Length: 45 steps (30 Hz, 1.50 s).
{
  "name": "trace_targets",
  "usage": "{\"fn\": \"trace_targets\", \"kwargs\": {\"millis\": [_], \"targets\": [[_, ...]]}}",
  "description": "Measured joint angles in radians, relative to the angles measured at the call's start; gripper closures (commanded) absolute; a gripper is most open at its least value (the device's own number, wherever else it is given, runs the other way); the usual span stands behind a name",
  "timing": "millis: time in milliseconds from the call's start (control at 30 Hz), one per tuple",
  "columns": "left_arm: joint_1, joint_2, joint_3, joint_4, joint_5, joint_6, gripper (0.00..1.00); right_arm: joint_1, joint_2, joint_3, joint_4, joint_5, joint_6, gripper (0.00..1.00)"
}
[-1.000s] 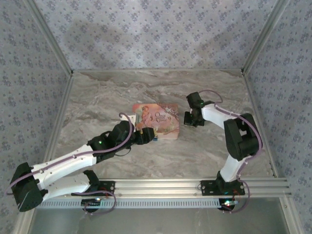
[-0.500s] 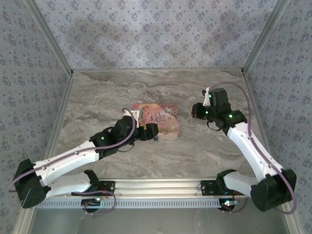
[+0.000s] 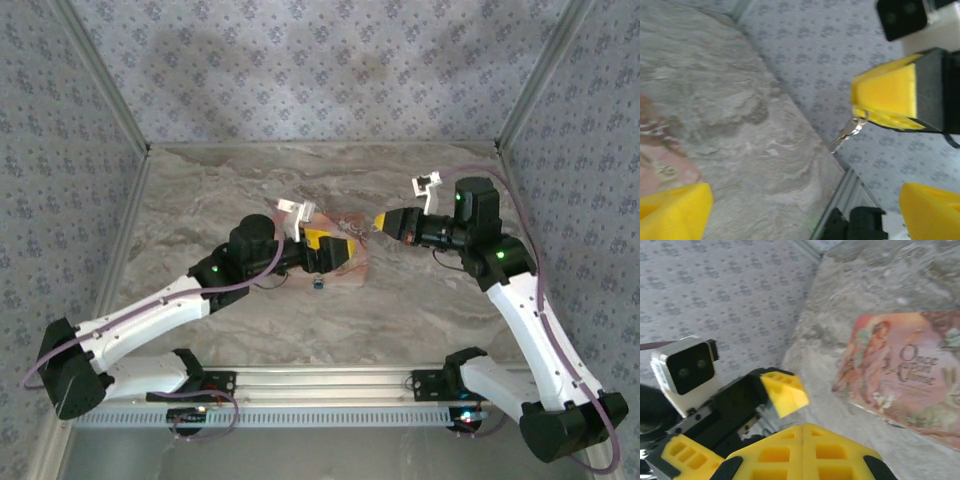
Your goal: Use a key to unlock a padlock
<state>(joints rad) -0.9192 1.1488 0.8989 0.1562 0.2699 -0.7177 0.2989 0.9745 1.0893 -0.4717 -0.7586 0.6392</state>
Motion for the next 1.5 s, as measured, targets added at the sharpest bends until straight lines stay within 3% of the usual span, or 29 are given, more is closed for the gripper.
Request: {"fn": "trace_targets", "kwargs": {"millis": [200, 333, 533, 633, 833, 900, 1000, 1167, 1267, 1500], "targets": [[-0.001, 0.048, 0.020, 0.105, 0.145, 0.012, 0.03, 0.008, -0.008, 0.000, 0.046, -0.107, 0.079, 1.00], [-0.013, 0.088, 0.055, 0.136, 0.203, 0.022, 0.08, 0.018, -0.013, 0.000, 0.062, -0.138, 0.108, 1.00], [-0.026, 0.133, 0.100, 0.154, 0.256, 0.041, 0.30, 0.021, -0.015, 0.000, 0.079, -0.164, 0.137, 1.00], [-0.026, 0.135, 0.106, 0.157, 0.266, 0.048, 0.45, 0.022, -0.015, 0.000, 0.080, -0.171, 0.140, 1.00], [-0.026, 0.135, 0.106, 0.154, 0.268, 0.053, 0.58, 0.023, -0.015, -0.006, 0.080, -0.178, 0.140, 1.00], [-0.026, 0.134, 0.106, 0.151, 0.266, 0.056, 0.58, 0.023, -0.014, -0.012, 0.080, -0.182, 0.140, 1.00], [-0.026, 0.126, 0.106, 0.136, 0.260, 0.063, 0.46, 0.023, -0.011, -0.016, 0.079, -0.185, 0.140, 1.00], [-0.026, 0.104, 0.106, 0.124, 0.245, 0.072, 0.49, 0.023, -0.012, -0.023, 0.079, -0.192, 0.140, 1.00], [-0.026, 0.100, 0.106, 0.124, 0.238, 0.075, 0.56, 0.023, -0.012, -0.025, 0.079, -0.193, 0.140, 1.00], [-0.026, 0.100, 0.106, 0.102, 0.230, 0.080, 0.85, 0.023, -0.012, -0.025, 0.080, -0.200, 0.140, 1.00]]}}
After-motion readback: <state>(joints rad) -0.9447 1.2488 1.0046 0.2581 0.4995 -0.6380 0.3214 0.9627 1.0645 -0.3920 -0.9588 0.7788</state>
